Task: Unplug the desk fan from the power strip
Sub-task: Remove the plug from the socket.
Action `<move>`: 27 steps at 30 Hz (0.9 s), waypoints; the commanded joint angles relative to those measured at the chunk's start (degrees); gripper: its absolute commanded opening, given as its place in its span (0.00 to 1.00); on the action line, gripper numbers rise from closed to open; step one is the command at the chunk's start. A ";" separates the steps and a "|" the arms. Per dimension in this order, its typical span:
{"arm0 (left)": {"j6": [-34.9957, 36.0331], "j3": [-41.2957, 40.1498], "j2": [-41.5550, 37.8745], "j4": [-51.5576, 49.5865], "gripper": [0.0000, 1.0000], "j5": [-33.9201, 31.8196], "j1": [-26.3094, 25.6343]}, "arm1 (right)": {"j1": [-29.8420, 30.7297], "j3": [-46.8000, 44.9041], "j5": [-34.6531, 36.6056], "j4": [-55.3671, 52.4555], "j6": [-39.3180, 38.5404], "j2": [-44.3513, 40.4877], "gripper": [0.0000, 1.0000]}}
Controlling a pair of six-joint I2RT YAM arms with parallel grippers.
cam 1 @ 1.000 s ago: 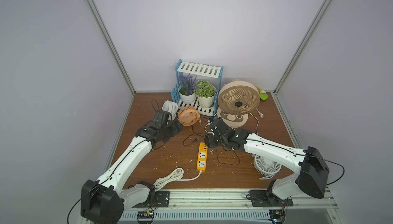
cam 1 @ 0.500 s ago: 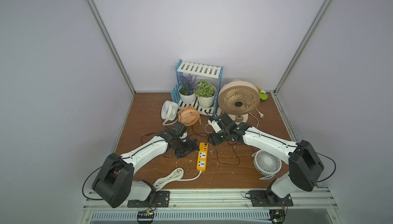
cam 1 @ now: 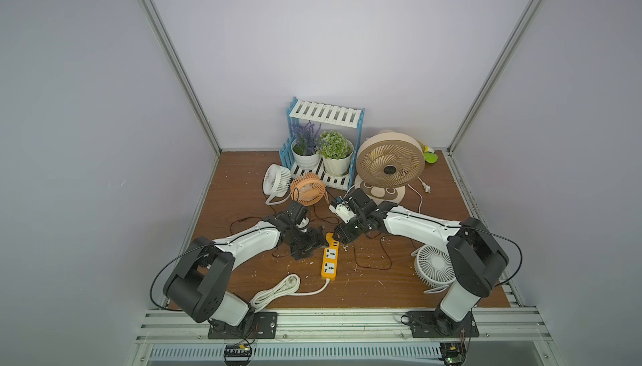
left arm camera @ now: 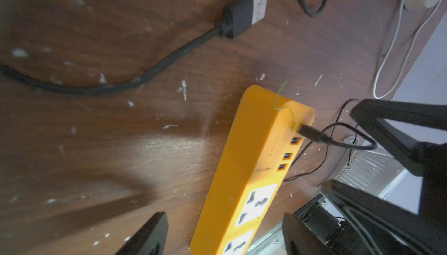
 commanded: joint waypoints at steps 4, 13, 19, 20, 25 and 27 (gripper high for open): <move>-1.46 -0.96 -0.04 2.39 0.78 -0.11 -0.50 | -0.30 1.81 -2.60 -1.50 -5.55 -0.51 0.62; -1.83 -1.53 -0.04 3.80 0.78 0.04 -0.50 | -1.62 1.41 -1.70 -4.50 -9.30 -1.55 0.60; -2.20 -1.80 0.84 5.44 0.75 0.86 -0.50 | -1.75 1.40 -2.96 -4.83 -10.84 -1.49 0.52; -2.18 -1.65 0.99 5.48 0.75 1.10 -0.49 | -1.75 1.71 -3.44 -5.06 -10.91 -1.17 0.51; -1.84 -1.46 1.28 5.62 0.73 1.31 -0.55 | -1.64 2.15 -4.08 -4.30 -9.02 0.18 0.49; -1.83 -1.65 1.45 5.43 0.71 1.21 -0.57 | -1.65 1.75 -4.51 -3.27 -8.11 0.41 0.49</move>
